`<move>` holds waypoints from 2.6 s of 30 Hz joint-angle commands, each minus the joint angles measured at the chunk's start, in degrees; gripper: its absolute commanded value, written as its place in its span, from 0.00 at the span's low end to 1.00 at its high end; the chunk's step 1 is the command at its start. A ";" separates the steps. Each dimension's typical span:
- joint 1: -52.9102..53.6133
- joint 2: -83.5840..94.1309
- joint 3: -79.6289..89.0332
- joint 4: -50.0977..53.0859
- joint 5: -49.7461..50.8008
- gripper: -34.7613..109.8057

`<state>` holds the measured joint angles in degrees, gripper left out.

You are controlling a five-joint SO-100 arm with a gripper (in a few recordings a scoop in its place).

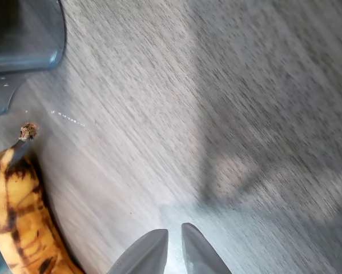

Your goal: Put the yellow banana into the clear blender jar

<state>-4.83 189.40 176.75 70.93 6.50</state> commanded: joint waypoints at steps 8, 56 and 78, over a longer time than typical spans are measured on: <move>-0.26 1.76 0.62 0.44 -0.35 0.24; -0.26 1.76 0.62 0.44 -0.35 0.24; -9.23 1.76 0.53 -4.22 0.18 0.24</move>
<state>-12.04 189.40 176.75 69.08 6.33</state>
